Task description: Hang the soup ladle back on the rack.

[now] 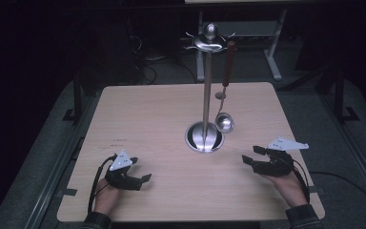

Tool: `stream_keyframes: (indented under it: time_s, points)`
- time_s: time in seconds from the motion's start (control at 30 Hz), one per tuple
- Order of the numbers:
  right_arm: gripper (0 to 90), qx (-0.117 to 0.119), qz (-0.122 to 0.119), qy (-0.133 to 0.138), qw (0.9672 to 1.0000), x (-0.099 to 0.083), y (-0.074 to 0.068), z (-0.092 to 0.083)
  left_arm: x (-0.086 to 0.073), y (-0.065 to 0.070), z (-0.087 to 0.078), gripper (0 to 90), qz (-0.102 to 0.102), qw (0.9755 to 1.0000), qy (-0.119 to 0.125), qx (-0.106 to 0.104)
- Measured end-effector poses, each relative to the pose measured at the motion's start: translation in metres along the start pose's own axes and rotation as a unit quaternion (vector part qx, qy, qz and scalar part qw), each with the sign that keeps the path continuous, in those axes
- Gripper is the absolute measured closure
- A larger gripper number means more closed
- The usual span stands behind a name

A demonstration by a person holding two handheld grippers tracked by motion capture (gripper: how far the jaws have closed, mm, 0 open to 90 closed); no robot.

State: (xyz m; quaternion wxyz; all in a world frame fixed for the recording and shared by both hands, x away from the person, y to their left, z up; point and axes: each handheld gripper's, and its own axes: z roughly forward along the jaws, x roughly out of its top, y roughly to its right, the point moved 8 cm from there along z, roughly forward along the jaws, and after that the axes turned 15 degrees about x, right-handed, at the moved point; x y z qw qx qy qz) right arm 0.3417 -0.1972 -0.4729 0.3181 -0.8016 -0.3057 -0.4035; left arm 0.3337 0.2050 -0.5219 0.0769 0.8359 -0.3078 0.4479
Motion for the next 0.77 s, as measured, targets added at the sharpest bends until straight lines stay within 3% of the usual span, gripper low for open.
stream_keyframes:
  time_s: [0.3, 0.4, 0.77]
  points:
    - [27.4, -0.028, 0.016, -0.006, 0.9995, -0.035, 0.005, -0.013, -0.001, 0.0, -0.001, 14.0, 0.003, 1.0, -0.001, -0.003]
    - [26.6, -0.047, 0.015, -0.027, 0.9984, -0.05, 0.008, -0.02, -0.001, 0.0, -0.001, 14.0, 0.003, 1.0, -0.001, -0.003]
    - [25.6, -0.055, 0.016, -0.035, 0.9978, -0.059, 0.012, -0.025, -0.001, 0.001, -0.001, 14.0, 0.002, 1.0, -0.004, -0.003]
